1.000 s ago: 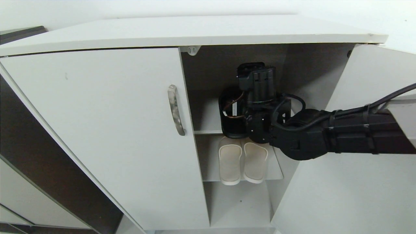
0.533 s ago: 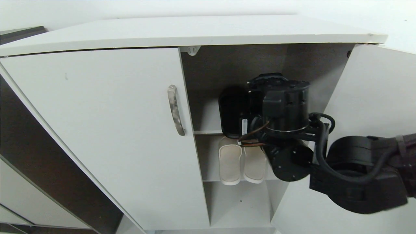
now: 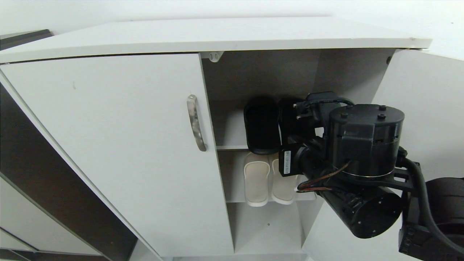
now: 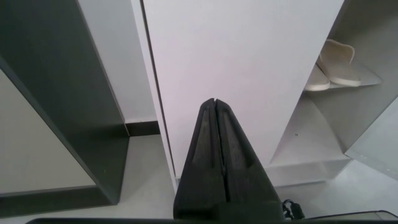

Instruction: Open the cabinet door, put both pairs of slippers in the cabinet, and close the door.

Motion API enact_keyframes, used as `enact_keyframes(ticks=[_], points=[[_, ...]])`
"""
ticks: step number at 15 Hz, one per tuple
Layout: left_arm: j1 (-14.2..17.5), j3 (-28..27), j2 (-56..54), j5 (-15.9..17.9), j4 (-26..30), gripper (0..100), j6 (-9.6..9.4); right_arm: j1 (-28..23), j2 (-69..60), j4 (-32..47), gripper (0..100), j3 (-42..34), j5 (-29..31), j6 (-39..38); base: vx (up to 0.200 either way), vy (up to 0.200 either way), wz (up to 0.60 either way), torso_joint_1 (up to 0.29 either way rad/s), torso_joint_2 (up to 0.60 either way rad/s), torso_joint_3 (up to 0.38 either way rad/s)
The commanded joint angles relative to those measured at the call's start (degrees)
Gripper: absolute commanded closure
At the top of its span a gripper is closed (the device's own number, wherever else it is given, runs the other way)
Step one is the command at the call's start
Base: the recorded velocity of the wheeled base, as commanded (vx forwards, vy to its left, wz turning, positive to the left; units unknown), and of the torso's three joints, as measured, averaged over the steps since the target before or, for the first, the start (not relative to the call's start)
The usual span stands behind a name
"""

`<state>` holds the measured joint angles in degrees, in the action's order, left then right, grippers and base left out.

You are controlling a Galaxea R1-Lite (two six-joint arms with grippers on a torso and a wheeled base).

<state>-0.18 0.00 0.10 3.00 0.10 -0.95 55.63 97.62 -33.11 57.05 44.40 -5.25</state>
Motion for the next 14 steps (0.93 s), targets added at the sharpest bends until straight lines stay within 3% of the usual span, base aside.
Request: enact_keyframes(ticks=[1,5,14], points=[[0.01,0.00,-0.01,-0.01,-0.01,100,-0.02,0.10,0.02,-0.03,100,-0.19,-0.01,-0.02,0.000,0.000,0.00,0.000,0.00,0.000],[0.01,0.00,-0.01,-0.01,-0.01,100,-0.02,0.10,0.64,-0.11,100,-0.27,-0.01,-0.02,0.000,0.000,0.00,0.000,0.00,0.000],[0.01,0.00,-0.01,-0.01,-0.01,100,-0.02,0.10,0.90,-0.20,100,-1.94,-0.10,-0.20,-0.200,0.000,0.00,0.003,0.00,0.002]])
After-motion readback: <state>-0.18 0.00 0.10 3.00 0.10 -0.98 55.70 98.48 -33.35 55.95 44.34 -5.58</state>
